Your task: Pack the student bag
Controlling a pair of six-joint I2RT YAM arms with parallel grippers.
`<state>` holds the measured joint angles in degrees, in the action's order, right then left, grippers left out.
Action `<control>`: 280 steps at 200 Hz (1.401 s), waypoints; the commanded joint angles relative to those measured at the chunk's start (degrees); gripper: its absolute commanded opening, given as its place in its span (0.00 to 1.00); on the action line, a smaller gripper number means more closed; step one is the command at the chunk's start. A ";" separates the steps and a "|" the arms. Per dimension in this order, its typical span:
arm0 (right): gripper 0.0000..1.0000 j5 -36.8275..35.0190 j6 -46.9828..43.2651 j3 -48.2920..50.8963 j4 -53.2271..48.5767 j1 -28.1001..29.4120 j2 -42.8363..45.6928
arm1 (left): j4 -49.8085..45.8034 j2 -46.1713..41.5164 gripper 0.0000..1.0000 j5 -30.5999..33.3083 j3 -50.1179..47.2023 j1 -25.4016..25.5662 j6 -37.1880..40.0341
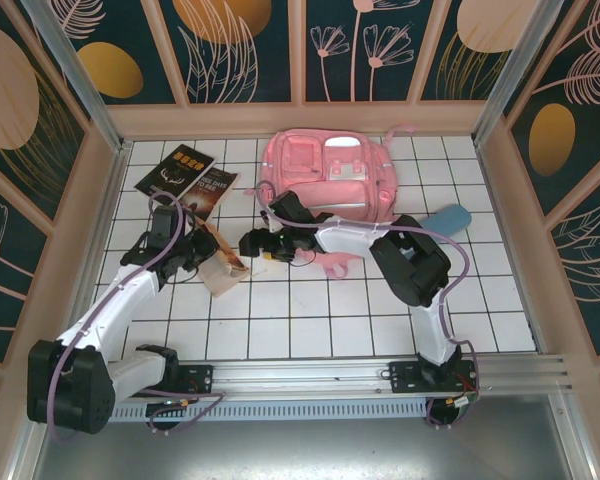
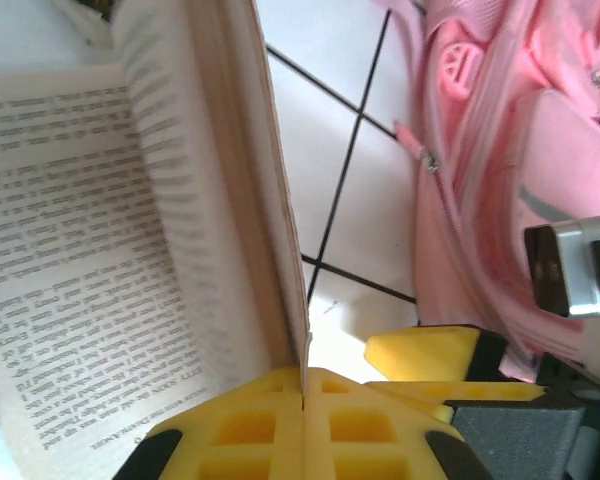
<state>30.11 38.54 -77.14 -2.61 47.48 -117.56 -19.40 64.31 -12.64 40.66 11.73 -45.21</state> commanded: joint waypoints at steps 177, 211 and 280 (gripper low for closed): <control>0.91 17.88 14.99 11.76 32.82 -3.80 1.14 | 6.31 -0.57 0.00 -5.37 -0.80 -0.06 1.09; 0.86 19.11 12.82 9.78 32.74 -3.35 -1.45 | 7.11 1.03 0.00 -5.05 -0.94 -0.09 1.69; 0.54 18.74 12.95 8.95 30.60 -2.24 -3.50 | 7.53 0.77 0.00 -5.64 -1.09 -0.04 1.57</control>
<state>47.68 52.71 -66.32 27.83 44.25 -120.60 -14.98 65.25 -18.06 39.94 11.73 -44.38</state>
